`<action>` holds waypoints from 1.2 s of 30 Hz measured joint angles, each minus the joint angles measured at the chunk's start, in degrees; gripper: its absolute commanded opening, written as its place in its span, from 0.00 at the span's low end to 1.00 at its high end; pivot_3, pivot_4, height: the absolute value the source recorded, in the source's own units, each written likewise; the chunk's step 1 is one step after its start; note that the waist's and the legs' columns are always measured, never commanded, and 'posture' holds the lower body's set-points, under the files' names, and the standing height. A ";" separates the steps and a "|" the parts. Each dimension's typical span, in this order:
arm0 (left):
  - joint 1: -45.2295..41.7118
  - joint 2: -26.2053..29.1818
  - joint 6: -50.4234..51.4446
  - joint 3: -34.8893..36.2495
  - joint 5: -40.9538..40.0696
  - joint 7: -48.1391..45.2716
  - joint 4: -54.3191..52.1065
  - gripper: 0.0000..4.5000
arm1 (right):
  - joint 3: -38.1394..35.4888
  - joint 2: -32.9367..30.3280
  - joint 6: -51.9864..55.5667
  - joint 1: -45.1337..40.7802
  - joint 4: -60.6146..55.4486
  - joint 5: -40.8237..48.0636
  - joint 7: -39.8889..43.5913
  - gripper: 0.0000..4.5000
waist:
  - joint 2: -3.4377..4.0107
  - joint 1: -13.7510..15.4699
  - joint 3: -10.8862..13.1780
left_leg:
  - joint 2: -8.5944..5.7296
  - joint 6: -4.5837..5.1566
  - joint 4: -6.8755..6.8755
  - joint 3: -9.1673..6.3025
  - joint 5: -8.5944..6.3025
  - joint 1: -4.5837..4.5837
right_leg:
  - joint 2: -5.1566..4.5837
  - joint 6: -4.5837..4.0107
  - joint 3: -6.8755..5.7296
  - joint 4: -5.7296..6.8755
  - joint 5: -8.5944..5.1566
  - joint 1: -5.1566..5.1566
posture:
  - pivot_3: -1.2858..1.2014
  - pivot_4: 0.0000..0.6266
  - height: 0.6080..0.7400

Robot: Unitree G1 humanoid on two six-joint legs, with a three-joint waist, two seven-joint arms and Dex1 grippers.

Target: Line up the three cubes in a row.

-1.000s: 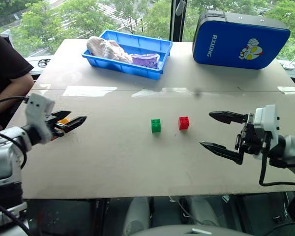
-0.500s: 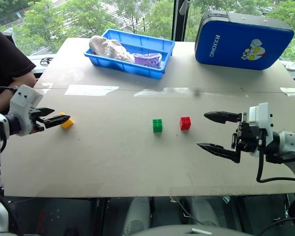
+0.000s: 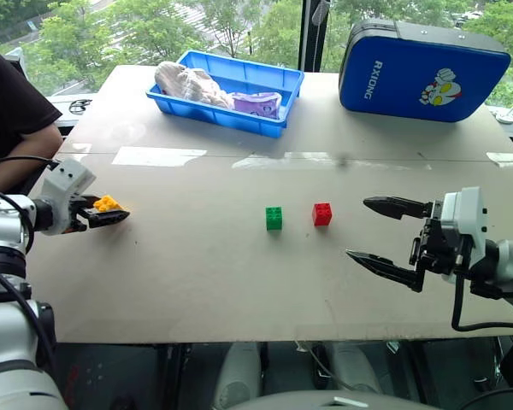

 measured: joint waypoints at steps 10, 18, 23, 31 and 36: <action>-0.90 -0.01 -3.99 -0.01 1.24 -0.02 3.52 0.67 | 0.00 -0.02 0.03 -0.03 0.01 0.00 -0.17 1.00 | -0.01 0.00 -0.01 | 0.00 0.00 0.00 0.00 0.00 0.00 | 0.00 0.00 0.00 0.00 0.00 0.00 | 0.52 0.24 1.00; -0.69 -0.09 -5.77 0.43 0.52 -4.04 3.52 0.29 | -0.07 -0.20 0.03 0.39 0.00 -0.01 -0.18 1.00 | -0.03 0.06 -0.01 | 0.01 0.00 0.00 0.00 0.00 -0.01 | -0.01 0.00 -0.01 0.00 0.00 0.00 | 0.52 0.24 1.00; 6.08 -2.51 -0.12 2.28 -7.88 -14.17 -17.06 0.29 | -0.25 -0.31 -0.02 1.10 -0.02 -0.09 -0.10 1.00 | -0.03 0.15 -0.02 | -0.01 0.01 0.02 -0.14 0.00 -0.02 | -0.12 -0.01 0.04 0.01 0.01 0.01 | 0.52 0.24 1.00; 6.80 -10.02 4.01 -5.15 -8.95 -14.65 -36.98 0.29 | -1.48 -1.78 -0.08 1.36 0.17 -0.13 1.05 1.00 | -0.04 -0.01 -0.02 | -0.02 0.01 0.05 0.00 0.01 0.05 | 0.13 0.01 0.14 0.05 0.00 0.03 | 0.52 0.24 1.00; 1.69 -13.03 0.21 -10.31 -6.02 -15.81 -32.61 0.29 | -1.70 -1.92 -0.09 1.74 0.17 -0.49 1.08 1.00 | -0.04 -0.05 -0.03 | -0.07 0.01 0.05 0.04 0.01 0.05 | 0.17 0.01 0.17 0.05 0.00 0.03 | 0.52 0.24 1.00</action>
